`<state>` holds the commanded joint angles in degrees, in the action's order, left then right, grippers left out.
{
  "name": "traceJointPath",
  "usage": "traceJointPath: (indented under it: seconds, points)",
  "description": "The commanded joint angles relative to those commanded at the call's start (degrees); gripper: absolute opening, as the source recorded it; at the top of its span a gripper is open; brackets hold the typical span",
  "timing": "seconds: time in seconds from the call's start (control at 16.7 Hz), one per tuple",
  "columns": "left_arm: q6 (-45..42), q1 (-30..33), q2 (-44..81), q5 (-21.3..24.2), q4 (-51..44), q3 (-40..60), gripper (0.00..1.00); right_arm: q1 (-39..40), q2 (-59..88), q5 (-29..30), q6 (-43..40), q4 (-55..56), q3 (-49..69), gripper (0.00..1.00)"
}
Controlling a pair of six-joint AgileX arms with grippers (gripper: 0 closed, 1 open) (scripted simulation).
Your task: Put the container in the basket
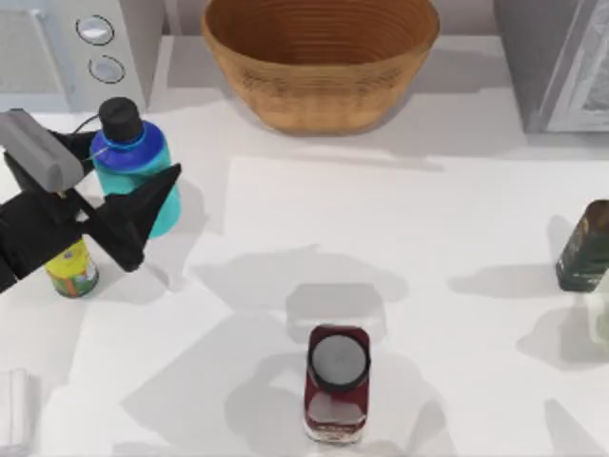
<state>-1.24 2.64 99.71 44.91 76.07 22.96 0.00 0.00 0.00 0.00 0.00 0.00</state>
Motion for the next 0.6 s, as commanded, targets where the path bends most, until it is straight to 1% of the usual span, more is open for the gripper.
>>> traceJointPath:
  seconds: [0.12, 0.24, 0.6]
  points:
    - [0.0, 1.0, 1.5, -0.5, -1.9, 2.9, 0.0, 0.0, 0.0, 0.0, 0.0, 0.0, 0.0, 1.0]
    - [0.1, 2.2, 3.9, -1.4, -5.3, 7.8, 0.0, 0.0, 0.0, 0.0, 0.0, 0.0, 0.0, 1.0]
    - [0.2, 6.1, 9.6, -4.7, -18.3, 29.1, 0.0, 0.0, 0.0, 0.0, 0.0, 0.0, 0.0, 1.0]
